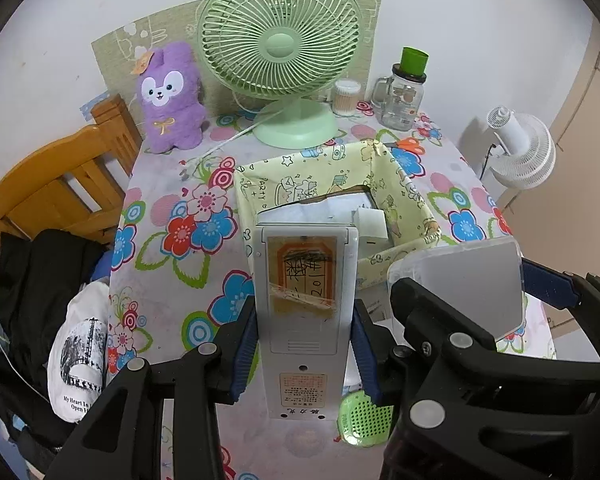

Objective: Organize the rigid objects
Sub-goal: 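Carry the long white box with the left tool while the right carries the translucent box, then release the long box with the left tool while the right tool releases the translucent box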

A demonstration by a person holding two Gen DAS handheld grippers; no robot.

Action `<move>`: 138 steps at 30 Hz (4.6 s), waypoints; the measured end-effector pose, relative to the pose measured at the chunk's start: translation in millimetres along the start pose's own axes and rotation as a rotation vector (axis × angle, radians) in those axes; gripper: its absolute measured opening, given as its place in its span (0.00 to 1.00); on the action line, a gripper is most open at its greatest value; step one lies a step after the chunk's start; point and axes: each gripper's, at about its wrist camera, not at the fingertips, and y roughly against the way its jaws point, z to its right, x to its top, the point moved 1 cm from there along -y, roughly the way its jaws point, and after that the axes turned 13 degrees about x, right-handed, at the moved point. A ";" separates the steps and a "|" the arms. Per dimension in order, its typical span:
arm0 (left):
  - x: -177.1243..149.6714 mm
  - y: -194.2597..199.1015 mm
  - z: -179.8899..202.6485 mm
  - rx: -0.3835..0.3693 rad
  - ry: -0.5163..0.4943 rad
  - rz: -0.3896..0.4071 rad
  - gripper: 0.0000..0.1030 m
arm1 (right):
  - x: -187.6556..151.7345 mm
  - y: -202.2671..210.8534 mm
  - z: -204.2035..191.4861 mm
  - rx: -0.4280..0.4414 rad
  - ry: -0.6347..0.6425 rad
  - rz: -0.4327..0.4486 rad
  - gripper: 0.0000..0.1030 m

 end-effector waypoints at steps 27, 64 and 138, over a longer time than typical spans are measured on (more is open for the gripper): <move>46.9 -29.0 13.3 0.060 0.088 -0.044 0.44 | 60.7 -31.1 27.0 0.063 0.090 -0.061 0.87; 69.4 -115.8 25.9 0.051 0.115 -0.201 0.44 | 92.5 -123.0 60.3 0.085 0.081 -0.203 0.87; 69.5 -114.7 17.8 0.029 0.073 -0.208 0.90 | 98.5 -141.7 45.8 0.049 0.168 -0.180 0.99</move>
